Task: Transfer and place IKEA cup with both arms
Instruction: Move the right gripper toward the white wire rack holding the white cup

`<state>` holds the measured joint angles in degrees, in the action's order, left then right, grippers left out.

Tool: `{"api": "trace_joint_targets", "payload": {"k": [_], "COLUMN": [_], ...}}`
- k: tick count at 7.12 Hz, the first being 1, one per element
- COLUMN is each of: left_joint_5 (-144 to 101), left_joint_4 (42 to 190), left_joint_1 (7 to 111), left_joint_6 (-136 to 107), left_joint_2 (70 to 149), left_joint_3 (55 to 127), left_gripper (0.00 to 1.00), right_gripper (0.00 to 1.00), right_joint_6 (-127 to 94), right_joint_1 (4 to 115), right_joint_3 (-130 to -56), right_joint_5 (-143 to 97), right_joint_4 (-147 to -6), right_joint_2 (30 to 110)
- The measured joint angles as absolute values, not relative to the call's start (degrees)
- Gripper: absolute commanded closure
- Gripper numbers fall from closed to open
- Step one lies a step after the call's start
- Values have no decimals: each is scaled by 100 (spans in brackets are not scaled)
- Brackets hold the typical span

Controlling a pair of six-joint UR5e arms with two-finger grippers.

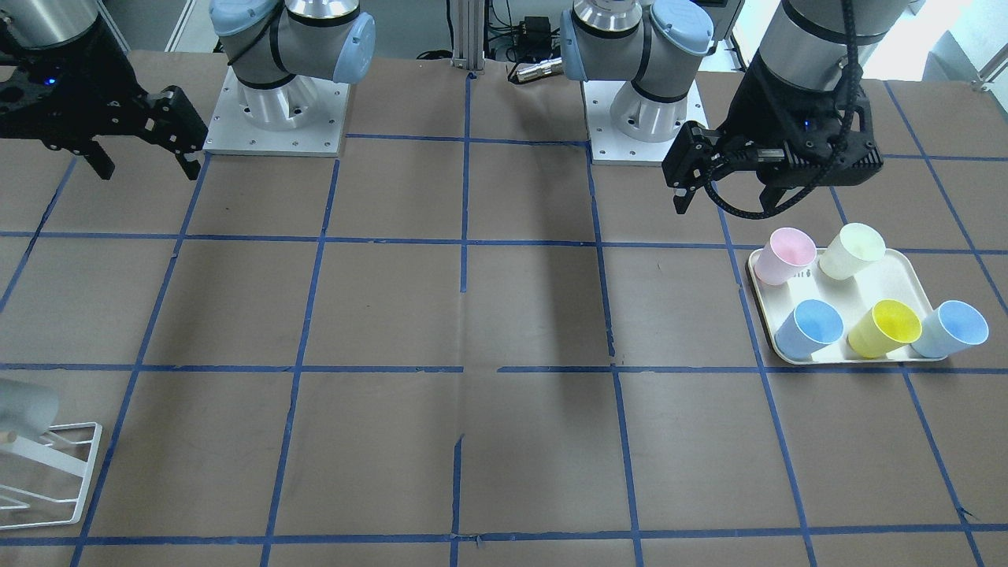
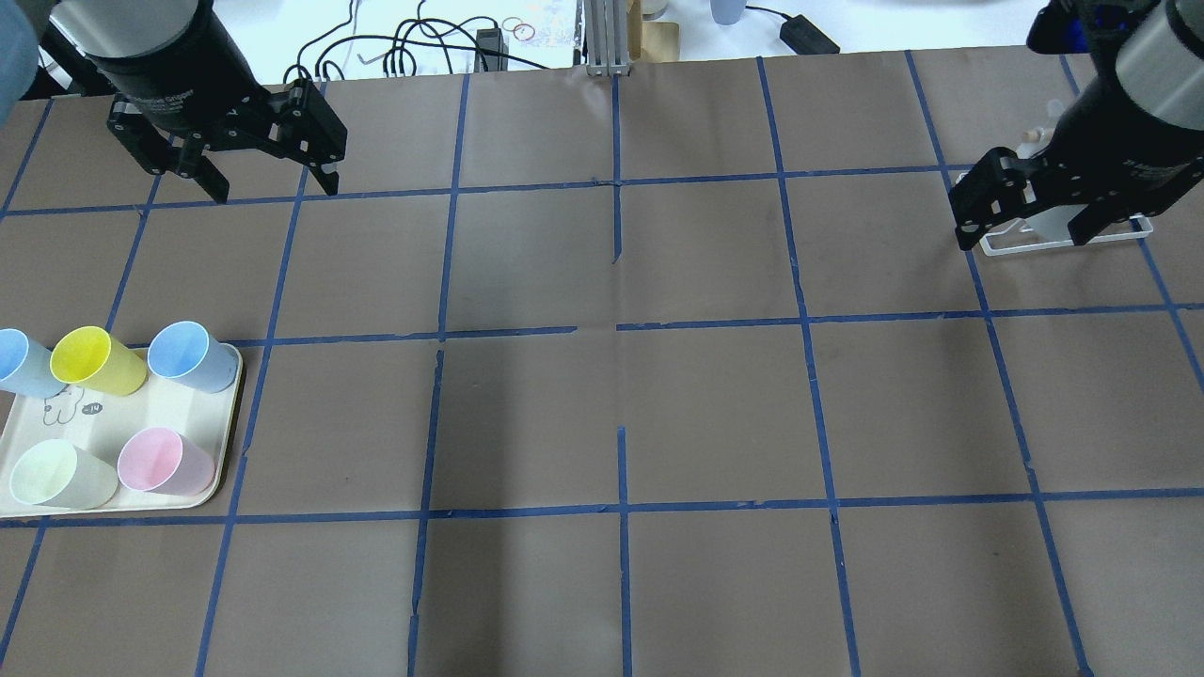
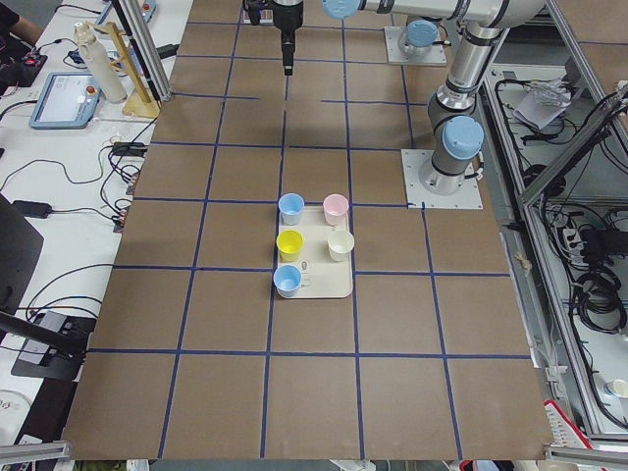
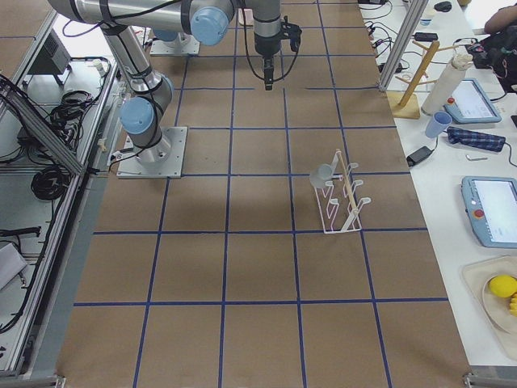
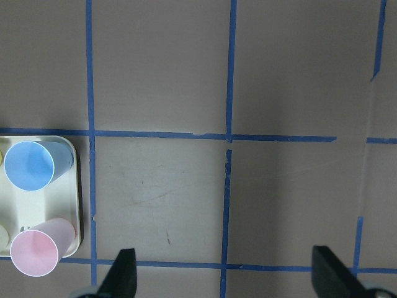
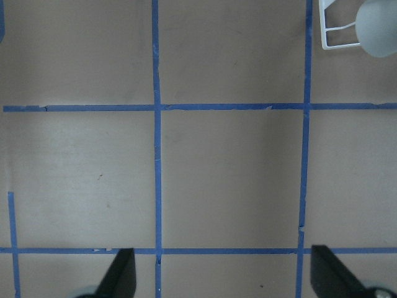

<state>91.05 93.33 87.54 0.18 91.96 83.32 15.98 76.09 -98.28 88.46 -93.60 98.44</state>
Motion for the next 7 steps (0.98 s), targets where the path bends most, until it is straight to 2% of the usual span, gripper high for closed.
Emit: {"api": "trace_joint_targets", "payload": {"k": [7], "left_joint_5": [9105], "left_joint_4": [9334], "left_joint_1": [8729], "left_joint_6": [18], "left_joint_2": [9197], "left_joint_3": [8332], "left_gripper": [0], "right_gripper": [0], "right_joint_6": [4977], "right_joint_1": [6397], "right_joint_3": [-9824], "right_joint_5": [8805], "right_joint_4": [-10739], "right_joint_2": [8839]}}
